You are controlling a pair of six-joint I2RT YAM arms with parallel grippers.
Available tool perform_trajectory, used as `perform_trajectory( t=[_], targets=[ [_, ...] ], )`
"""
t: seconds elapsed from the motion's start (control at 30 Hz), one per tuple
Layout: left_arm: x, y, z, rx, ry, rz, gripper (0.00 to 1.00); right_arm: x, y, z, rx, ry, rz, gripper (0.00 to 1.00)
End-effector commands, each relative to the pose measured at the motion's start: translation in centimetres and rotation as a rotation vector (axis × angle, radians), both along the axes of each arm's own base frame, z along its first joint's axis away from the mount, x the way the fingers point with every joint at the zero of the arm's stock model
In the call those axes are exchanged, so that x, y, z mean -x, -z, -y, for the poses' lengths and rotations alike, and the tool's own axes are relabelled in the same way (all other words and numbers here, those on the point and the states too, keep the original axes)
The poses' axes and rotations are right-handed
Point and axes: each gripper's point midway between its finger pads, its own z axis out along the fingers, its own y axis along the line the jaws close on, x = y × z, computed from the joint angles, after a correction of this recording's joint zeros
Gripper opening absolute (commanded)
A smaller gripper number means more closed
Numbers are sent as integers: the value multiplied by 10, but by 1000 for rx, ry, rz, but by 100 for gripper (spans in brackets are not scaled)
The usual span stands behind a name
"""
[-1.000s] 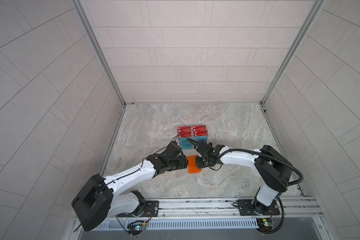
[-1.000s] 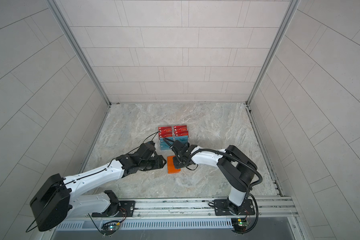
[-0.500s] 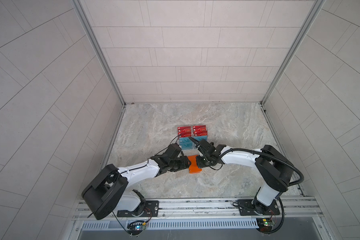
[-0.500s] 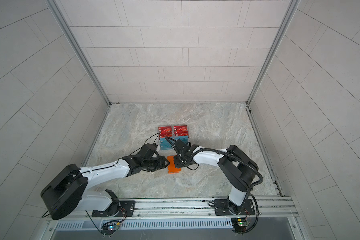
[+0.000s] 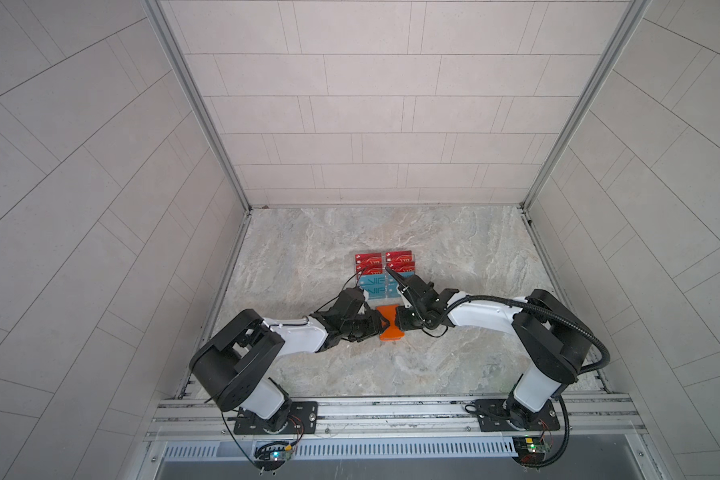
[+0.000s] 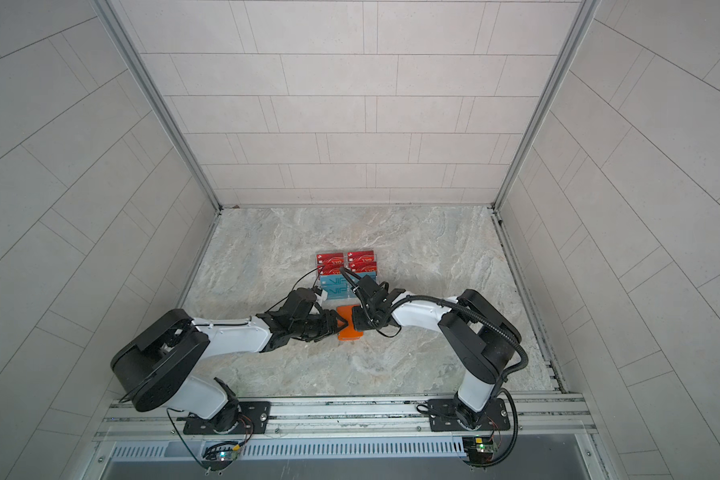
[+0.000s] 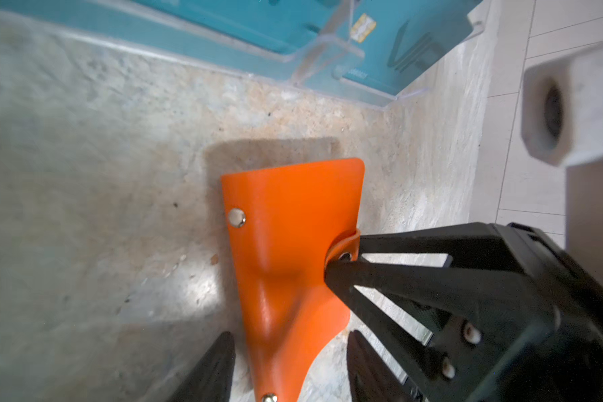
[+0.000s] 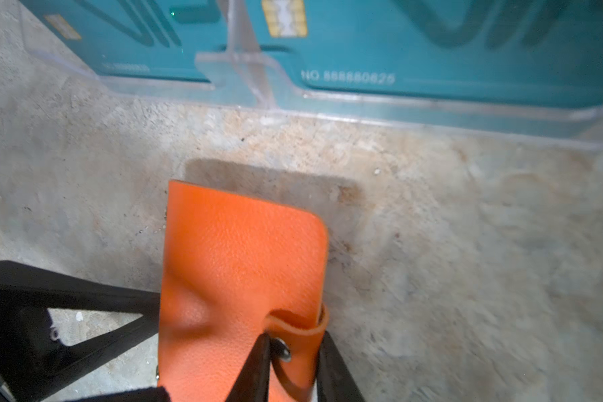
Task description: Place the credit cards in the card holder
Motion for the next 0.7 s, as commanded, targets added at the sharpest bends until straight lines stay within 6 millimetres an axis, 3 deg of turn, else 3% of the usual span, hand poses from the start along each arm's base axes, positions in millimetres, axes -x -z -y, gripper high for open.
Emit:
perform_trajectory(
  t=[0.0, 0.4, 0.67],
  targets=[
    [-3, 12, -5, 34, -43, -29, 55, 31, 45, 46, 189, 36, -136, 25],
    [-17, 6, 7, 102, -48, 23, 51, 34, 42, 38, 136, -20, -116, 25],
    [-18, 7, 14, 121, -26, 16, 33, 28, 29, 29, 97, -52, -79, 26]
  ],
)
